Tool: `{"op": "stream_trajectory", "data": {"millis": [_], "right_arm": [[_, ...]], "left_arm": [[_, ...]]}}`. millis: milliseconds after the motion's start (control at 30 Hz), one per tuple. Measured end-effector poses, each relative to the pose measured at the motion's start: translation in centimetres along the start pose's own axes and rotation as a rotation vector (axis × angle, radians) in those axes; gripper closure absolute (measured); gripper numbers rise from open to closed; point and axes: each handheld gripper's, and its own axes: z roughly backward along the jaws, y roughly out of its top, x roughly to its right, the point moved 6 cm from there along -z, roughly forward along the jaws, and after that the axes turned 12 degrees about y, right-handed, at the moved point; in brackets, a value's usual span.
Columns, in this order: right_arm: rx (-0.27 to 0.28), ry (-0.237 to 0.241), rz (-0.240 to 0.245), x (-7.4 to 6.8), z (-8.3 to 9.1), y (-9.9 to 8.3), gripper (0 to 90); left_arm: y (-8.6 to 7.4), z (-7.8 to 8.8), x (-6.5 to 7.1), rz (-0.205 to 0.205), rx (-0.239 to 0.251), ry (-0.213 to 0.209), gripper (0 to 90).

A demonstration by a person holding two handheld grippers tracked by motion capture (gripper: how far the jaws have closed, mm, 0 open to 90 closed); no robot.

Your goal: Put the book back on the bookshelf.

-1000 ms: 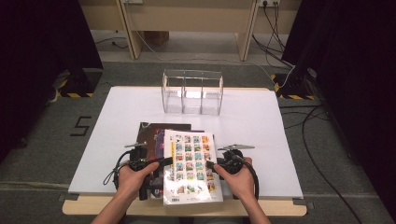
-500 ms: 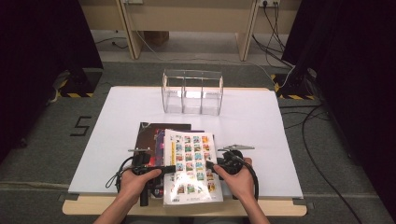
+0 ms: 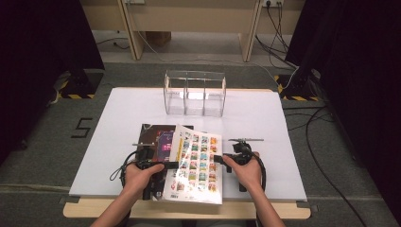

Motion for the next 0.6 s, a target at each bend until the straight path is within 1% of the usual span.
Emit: {"op": "stream_trajectory", "data": {"millis": [100, 167, 233, 333, 367, 400, 433, 533, 600], "right_arm": [[-0.018, 0.007, -0.007, 0.4, -0.4, 0.8, 45.7], [-0.026, 0.016, -0.032, 0.6, -0.7, 1.2, 45.2], [-0.030, 0.018, -0.042, 0.8, -1.0, 1.7, 45.1], [-0.043, 0.029, -0.076, 1.3, -1.5, 2.4, 41.6], [-0.053, 0.039, -0.091, 1.3, -1.7, 2.6, 41.1], [-0.054, 0.047, -0.113, 1.5, -1.9, 2.8, 40.8], [-0.054, 0.054, -0.123, 1.6, -2.0, 2.9, 40.1], [-0.068, 0.058, -0.160, 1.8, -2.5, 3.6, 39.3], [-0.077, 0.055, -0.163, 1.9, -2.7, 3.9, 39.3]], "left_arm": [[0.2, 0.0, -0.1, -0.012, 0.001, 0.010, 70.9], [0.2, 0.1, -0.1, -0.019, 0.004, 0.018, 70.8], [0.2, 0.1, 0.0, -0.025, 0.002, 0.025, 70.6], [0.2, 0.1, -0.1, -0.031, 0.004, 0.029, 70.5], [0.2, 0.2, -0.2, -0.032, 0.002, 0.029, 70.5], [0.2, 0.2, -0.2, -0.032, 0.000, 0.031, 70.4], [0.3, 0.2, -0.3, -0.030, -0.002, 0.030, 70.4], [0.5, 0.3, -0.5, -0.033, -0.012, 0.034, 70.2], [0.6, 0.3, -0.6, -0.038, -0.016, 0.037, 69.9]]}}
